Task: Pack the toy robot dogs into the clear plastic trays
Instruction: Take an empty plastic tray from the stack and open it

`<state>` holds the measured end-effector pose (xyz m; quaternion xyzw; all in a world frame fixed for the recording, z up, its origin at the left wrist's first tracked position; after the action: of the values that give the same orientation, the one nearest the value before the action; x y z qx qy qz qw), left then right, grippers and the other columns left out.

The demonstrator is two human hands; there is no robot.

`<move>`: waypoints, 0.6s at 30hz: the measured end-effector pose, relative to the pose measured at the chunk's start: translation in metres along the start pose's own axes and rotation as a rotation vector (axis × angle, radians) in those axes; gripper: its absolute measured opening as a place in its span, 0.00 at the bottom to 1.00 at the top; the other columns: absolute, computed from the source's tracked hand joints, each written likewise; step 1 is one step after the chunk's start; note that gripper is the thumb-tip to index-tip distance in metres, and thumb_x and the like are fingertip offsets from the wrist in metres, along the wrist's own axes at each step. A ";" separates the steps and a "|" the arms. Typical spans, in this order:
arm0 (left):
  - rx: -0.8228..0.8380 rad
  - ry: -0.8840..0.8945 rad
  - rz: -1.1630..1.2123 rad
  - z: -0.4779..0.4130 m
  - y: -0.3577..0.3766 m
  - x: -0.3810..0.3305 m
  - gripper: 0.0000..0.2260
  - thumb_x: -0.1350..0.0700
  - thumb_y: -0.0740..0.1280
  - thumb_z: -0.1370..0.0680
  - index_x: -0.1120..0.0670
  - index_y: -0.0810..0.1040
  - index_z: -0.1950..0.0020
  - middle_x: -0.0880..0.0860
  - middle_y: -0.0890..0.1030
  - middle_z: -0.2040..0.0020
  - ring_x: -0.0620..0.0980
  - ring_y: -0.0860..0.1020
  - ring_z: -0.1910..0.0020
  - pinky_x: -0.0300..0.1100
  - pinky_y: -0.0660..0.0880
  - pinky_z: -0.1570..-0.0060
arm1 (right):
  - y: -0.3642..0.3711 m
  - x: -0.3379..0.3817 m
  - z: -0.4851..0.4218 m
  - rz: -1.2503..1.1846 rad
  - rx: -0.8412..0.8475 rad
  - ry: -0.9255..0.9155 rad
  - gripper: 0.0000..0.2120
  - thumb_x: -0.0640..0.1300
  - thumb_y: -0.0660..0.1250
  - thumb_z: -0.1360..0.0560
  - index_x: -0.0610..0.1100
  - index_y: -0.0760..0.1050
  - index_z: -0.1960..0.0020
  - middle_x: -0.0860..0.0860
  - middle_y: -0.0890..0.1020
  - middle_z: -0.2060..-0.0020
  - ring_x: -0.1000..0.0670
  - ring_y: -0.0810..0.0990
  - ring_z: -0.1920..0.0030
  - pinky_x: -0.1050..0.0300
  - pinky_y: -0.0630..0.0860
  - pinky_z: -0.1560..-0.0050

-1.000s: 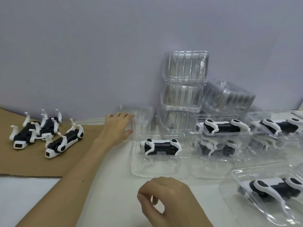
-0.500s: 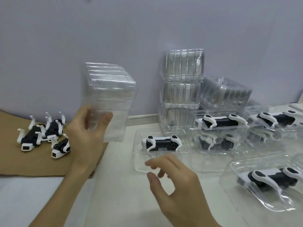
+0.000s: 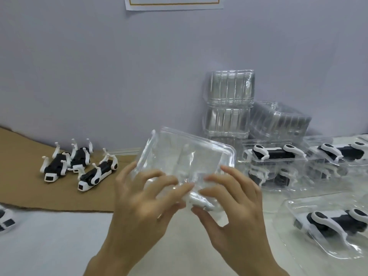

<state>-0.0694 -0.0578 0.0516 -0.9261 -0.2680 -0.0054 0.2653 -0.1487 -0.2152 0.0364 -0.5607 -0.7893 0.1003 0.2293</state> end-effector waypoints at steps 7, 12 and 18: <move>-0.334 -0.629 0.549 0.025 0.006 -0.015 0.23 0.49 0.76 0.32 0.43 0.71 0.40 0.50 0.73 0.41 0.53 0.76 0.40 0.40 0.73 0.41 | -0.020 -0.009 0.000 -0.216 -0.217 0.229 0.10 0.53 0.72 0.28 0.49 0.78 0.51 0.66 0.75 0.46 0.52 0.74 0.35 0.60 0.69 0.36; -0.075 -0.851 1.242 0.021 0.029 -0.015 0.19 0.36 0.75 0.31 0.47 0.82 0.49 0.57 0.82 0.61 0.54 0.81 0.63 0.44 0.80 0.59 | -0.019 -0.014 0.002 -0.408 -0.197 0.428 0.12 0.60 0.71 0.29 0.58 0.75 0.49 0.53 0.76 0.45 0.53 0.75 0.36 0.69 0.67 0.38; -0.088 -0.848 1.179 0.023 0.017 -0.011 0.17 0.36 0.71 0.26 0.46 0.86 0.47 0.55 0.85 0.61 0.54 0.84 0.64 0.45 0.81 0.64 | 0.002 -0.001 0.006 -0.576 0.060 0.482 0.13 0.64 0.67 0.27 0.56 0.73 0.52 0.54 0.82 0.56 0.50 0.80 0.51 0.61 0.74 0.52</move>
<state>-0.0735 -0.0643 0.0212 -0.8489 0.1965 0.4870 0.0601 -0.1499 -0.2154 0.0303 -0.3163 -0.8348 -0.0801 0.4433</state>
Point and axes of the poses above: each hand's wrist, its own z-axis away from the middle knuckle, its own y-axis out of the palm, x = y × z, the point moved 5 cm from there along -z, towards the middle knuckle
